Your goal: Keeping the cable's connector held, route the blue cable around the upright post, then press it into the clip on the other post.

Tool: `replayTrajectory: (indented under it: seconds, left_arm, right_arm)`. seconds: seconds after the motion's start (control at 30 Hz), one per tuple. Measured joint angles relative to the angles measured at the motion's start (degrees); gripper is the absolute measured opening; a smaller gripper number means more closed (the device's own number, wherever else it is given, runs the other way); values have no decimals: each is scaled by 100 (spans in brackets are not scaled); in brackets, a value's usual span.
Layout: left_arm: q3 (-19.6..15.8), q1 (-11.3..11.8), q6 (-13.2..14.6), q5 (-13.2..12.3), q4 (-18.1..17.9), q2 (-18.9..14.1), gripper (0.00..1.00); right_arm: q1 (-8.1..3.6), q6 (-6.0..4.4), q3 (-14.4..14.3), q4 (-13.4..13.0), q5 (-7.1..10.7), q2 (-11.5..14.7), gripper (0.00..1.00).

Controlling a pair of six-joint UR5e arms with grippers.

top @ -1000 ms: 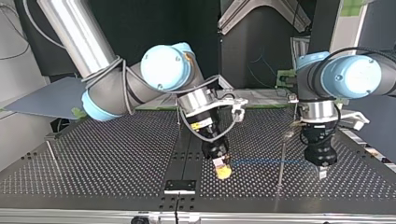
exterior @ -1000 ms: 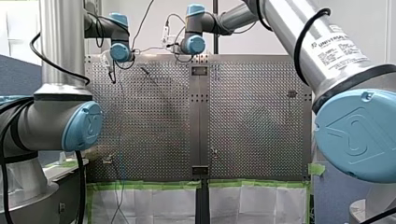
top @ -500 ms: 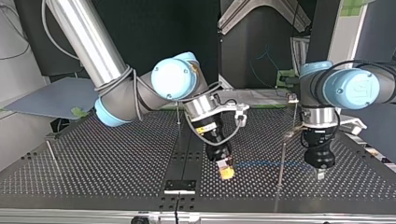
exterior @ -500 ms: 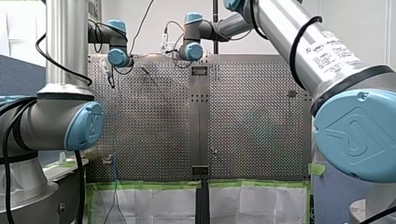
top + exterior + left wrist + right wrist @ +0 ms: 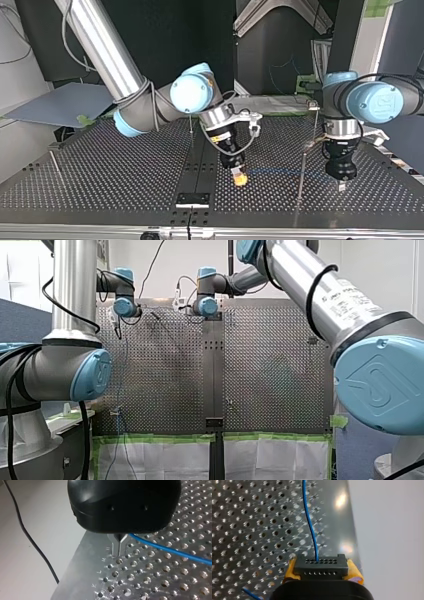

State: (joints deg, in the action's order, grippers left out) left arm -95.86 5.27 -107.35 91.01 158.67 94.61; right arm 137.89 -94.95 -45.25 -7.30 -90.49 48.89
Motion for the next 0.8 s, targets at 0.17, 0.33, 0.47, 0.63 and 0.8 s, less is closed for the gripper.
replayTrajectory:
  seconds: [0.17,0.33,0.47,0.63,0.8]
  left_arm:
    - [1,-1,4,-20,-14,61,0]
    - [0,-60,59,-61,-19,271,0]
    - [0,-97,65,-66,-32,398,0]
    - [0,-123,62,-49,-43,437,0]
    - [0,-164,43,-45,-68,448,0]
  right_arm:
    - [-33,18,-2,2,7,-87,0]
    - [-40,34,-1,10,11,-128,0]
    - [-42,42,-5,22,12,-167,0]
    - [-22,64,-7,46,12,-228,0]
    - [5,130,-8,108,4,-337,0]
